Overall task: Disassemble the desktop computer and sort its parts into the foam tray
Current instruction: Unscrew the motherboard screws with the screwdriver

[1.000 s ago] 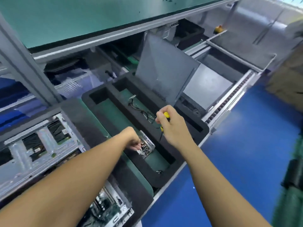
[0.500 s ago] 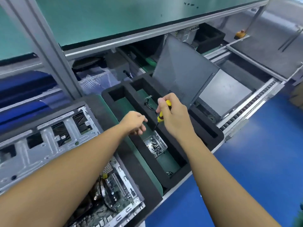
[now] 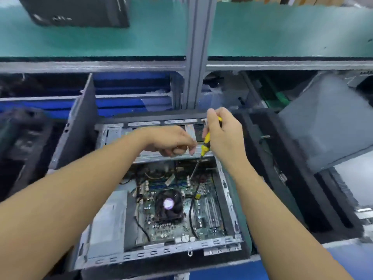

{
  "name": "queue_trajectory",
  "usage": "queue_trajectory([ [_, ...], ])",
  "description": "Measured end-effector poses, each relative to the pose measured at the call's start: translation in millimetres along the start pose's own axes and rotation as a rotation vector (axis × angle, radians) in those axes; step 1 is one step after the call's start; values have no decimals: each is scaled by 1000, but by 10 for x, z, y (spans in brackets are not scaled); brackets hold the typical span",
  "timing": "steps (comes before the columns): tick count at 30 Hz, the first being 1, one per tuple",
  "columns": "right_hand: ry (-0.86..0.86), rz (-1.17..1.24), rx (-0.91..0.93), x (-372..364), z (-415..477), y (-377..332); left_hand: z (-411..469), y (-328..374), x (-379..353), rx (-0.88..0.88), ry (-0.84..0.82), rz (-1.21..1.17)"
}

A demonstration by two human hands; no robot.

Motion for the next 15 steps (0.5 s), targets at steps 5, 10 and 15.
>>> queue_trajectory([
  [5,-274,-29,43,-788,-80,-111,-433,-773,-74,350,-127,260],
  [10,-546,-73,69,-1367,-232,-132,-485,-1130,-269,466,-148,535],
  [15,-775,-133,88,-1656,-430,-108,-430,-1274,-645,557,-336,904],
])
Point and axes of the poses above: each hand's wrist, its own z-axis towards the middle knuckle, its own x-axis out of the back of the hand, y = z × x, the point moved 7 cm from there along z, towards the middle knuckle, and after that the axes turned 9 degrees about -y, right-handed, at the moved point
